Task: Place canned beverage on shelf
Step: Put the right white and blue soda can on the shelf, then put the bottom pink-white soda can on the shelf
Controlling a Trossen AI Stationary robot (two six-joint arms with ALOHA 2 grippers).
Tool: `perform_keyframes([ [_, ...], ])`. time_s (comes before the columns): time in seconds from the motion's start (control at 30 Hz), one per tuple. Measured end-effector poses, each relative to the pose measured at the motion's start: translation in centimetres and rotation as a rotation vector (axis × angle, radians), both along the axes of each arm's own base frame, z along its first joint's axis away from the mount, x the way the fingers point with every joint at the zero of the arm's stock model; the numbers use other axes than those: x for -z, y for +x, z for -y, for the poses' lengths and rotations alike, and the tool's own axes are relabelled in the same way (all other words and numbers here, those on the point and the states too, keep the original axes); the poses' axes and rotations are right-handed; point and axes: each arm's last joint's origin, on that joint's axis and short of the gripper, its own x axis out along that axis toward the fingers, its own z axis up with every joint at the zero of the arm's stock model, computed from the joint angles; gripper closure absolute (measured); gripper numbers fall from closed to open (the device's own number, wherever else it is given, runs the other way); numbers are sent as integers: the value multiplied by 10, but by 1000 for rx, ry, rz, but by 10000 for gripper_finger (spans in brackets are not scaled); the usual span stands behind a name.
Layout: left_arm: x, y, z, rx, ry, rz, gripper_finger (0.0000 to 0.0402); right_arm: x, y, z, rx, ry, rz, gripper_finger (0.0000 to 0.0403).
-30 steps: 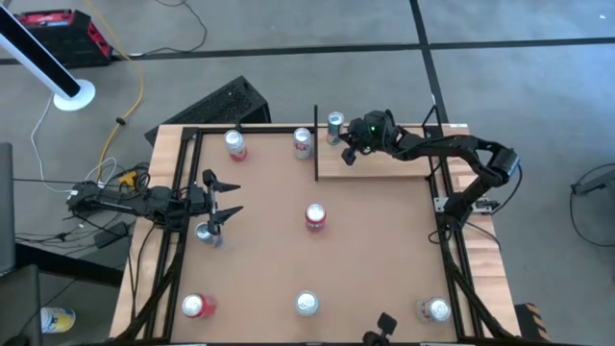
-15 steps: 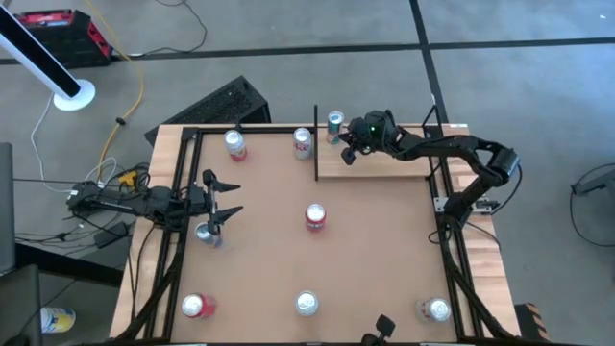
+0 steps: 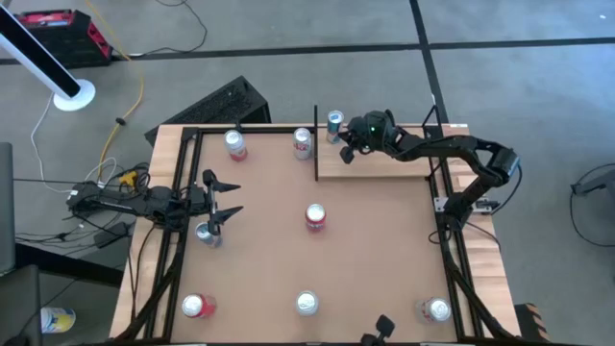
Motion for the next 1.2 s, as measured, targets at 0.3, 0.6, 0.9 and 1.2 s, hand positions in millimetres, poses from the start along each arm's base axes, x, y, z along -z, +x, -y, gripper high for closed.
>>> perform_keyframes([
  [0.3, 0, 0, 0, -2, 0, 0, 118, -3, 4, -3, 15, -29, 17, 384],
  [0.6, 0, 0, 0, -3, 0, 0, 118, -5, 4, -1, 38, -53, 36, 384],
  [0.9, 0, 0, 0, -2, 0, -2, 118, -1, 12, -17, 13, 27, 27, 383],
  [1.2, 0, 0, 0, -1, 0, -4, 118, -24, 22, -88, -190, 77, -32, 383],
])
